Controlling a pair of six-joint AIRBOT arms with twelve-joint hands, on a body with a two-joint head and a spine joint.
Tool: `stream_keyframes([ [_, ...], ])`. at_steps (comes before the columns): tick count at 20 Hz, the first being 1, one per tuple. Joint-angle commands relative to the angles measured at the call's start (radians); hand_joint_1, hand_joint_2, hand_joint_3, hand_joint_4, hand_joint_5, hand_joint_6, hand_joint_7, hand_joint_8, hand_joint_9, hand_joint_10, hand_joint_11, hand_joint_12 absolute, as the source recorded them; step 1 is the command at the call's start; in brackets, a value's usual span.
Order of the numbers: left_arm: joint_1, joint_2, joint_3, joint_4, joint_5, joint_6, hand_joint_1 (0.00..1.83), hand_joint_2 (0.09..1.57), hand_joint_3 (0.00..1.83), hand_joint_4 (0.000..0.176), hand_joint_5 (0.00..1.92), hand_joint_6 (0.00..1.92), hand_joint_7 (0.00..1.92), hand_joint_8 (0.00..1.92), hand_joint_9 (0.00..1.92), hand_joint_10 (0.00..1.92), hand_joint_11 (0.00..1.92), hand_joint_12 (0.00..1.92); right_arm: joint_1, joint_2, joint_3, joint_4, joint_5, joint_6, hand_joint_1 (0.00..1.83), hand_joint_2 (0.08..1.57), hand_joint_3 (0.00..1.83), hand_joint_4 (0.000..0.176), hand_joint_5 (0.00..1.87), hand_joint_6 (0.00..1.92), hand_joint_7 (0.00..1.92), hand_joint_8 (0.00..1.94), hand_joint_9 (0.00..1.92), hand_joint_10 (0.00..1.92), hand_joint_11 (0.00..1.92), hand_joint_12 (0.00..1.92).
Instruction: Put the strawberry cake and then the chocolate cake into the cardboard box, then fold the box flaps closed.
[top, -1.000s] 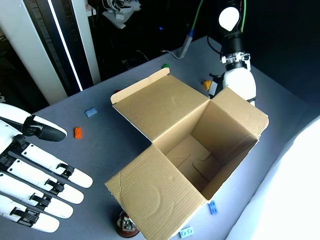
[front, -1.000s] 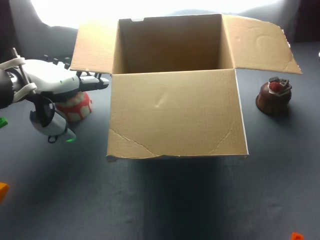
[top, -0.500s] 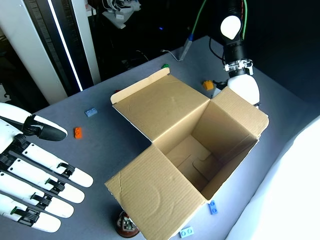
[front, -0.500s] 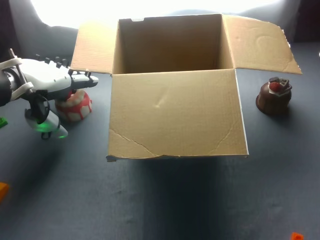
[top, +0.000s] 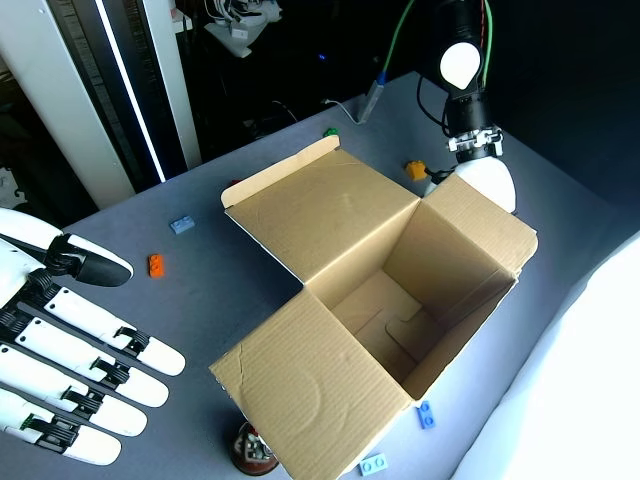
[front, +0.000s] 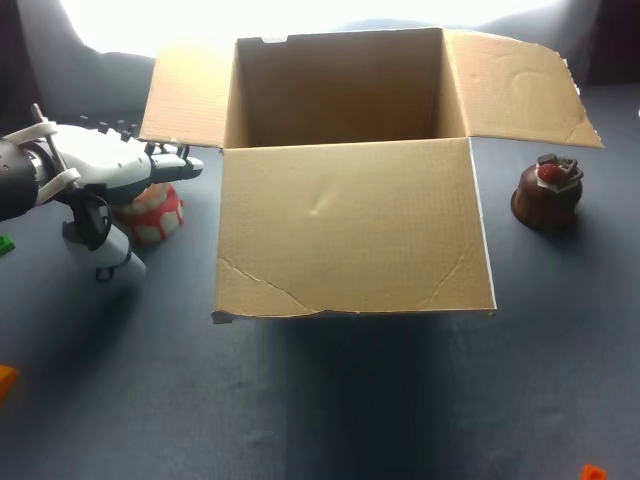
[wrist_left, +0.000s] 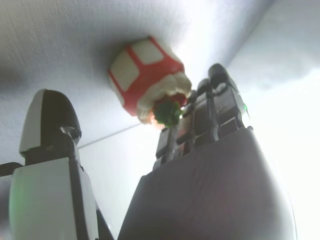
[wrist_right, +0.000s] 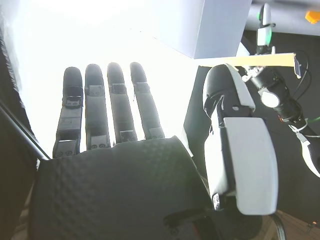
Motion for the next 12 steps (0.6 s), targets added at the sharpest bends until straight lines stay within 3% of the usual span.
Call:
stream_keyframes([
  [1,0.0,0.003,0.011,0.001,0.078,0.002,0.99,1.0,0.0,0.092,0.0,0.0,0.0,0.0,0.0,0.0,0.0,0.23,0.013,0.011,0.002,0.007,0.122,0.006,0.14,1.22,0.0,0.0,0.24,0.0,0.23,0.0,0.21,0.0,0.0,0.55],
  [12,0.005,-0.011,0.035,-0.006,0.083,0.002,0.99,0.99,0.0,0.093,0.0,0.0,0.0,0.0,0.01,0.0,0.0,0.3,0.014,0.011,0.002,0.007,0.124,0.004,0.14,1.23,0.0,0.0,0.24,0.0,0.22,0.0,0.2,0.0,0.0,0.48],
])
